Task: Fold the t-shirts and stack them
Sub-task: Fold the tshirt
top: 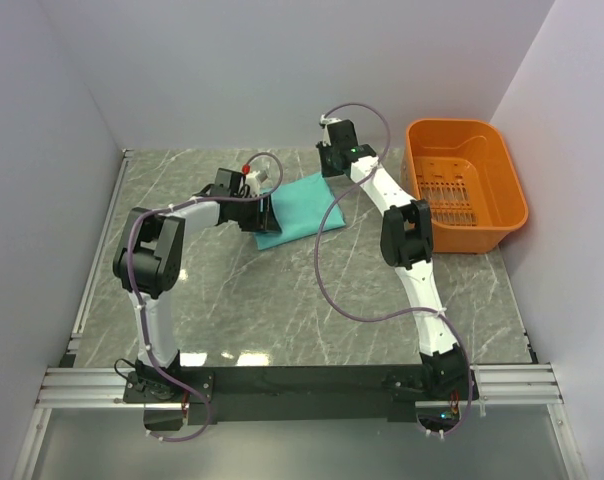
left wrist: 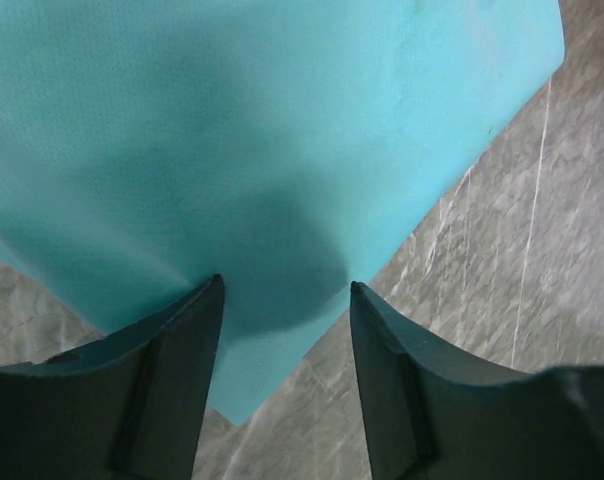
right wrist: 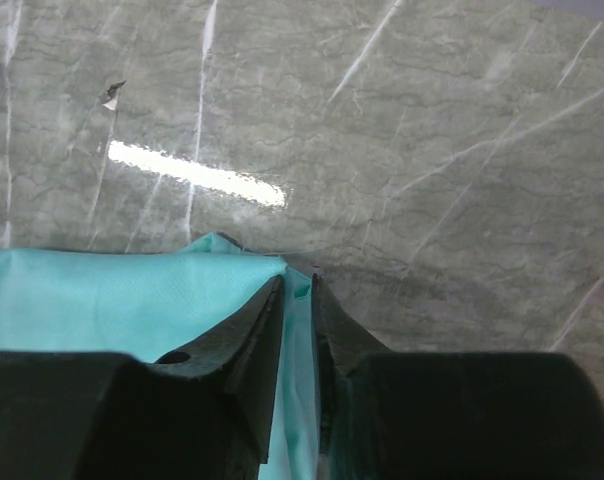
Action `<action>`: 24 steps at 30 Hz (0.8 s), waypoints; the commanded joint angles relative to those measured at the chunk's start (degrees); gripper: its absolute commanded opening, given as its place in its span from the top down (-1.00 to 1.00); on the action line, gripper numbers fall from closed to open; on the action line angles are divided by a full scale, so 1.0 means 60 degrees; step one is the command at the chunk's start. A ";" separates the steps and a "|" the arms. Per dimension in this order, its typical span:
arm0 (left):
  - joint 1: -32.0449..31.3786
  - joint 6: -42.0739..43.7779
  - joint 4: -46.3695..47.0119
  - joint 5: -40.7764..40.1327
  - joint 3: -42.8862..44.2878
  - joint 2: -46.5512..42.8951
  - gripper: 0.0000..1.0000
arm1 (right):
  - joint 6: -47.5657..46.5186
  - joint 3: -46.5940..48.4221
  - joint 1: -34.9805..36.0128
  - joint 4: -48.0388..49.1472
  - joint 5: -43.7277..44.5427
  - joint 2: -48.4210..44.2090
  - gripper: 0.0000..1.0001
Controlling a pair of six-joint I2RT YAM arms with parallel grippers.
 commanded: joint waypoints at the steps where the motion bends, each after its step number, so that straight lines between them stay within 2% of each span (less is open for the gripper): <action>1: 0.0013 -0.0100 0.0121 -0.0603 0.0265 -0.0838 -0.21 | -0.0385 0.0315 -0.0057 0.0209 0.0351 -0.0348 0.49; 3: -0.0002 -0.0071 0.0268 -0.1157 0.0280 -0.1322 -0.34 | -0.0765 -0.0035 -0.0072 0.0252 0.0351 -0.1048 0.40; 4: -0.0002 -0.0143 0.0297 -0.1350 0.0222 -0.1818 -0.42 | -0.1159 -0.0225 -0.0072 0.0238 0.0177 -0.1372 0.25; 6: 0.0013 -0.0246 0.0297 -0.1818 0.0148 -0.2275 -0.64 | -0.1615 -0.1044 -0.0086 0.0165 -0.0378 -0.2510 0.07; 8: 0.0101 -0.0436 0.0210 -0.2084 -0.0041 -0.2730 -0.77 | -0.2566 -0.2124 -0.0101 0.0005 -0.1621 -0.3363 -0.20; 9: 0.0144 -0.0539 0.0209 -0.2084 -0.0158 -0.2847 -0.79 | -0.2773 -0.2552 -0.0116 -0.0040 -0.1989 -0.4209 -0.25; 10: 0.0232 -0.0772 0.0195 -0.2128 -0.0363 -0.3008 -0.82 | -0.3210 -0.2962 -0.0116 -0.0127 -0.2978 -0.4638 -0.30; 14: 0.0394 -0.1358 0.0253 -0.1996 -0.0948 -0.3112 -0.83 | -0.4077 -0.4807 -0.0116 -0.0946 -0.4930 -0.6324 -0.33; 17: 0.0423 -0.1711 0.0195 -0.2390 -0.1199 -0.2966 -0.82 | -0.4502 -0.5992 -0.0116 -0.1489 -0.5680 -0.7539 -0.36; 24: 0.0511 -0.1829 0.0224 -0.3212 -0.1376 -0.2425 -0.79 | -0.4899 -0.9130 -0.0145 -0.1374 -0.5962 -1.0789 -0.36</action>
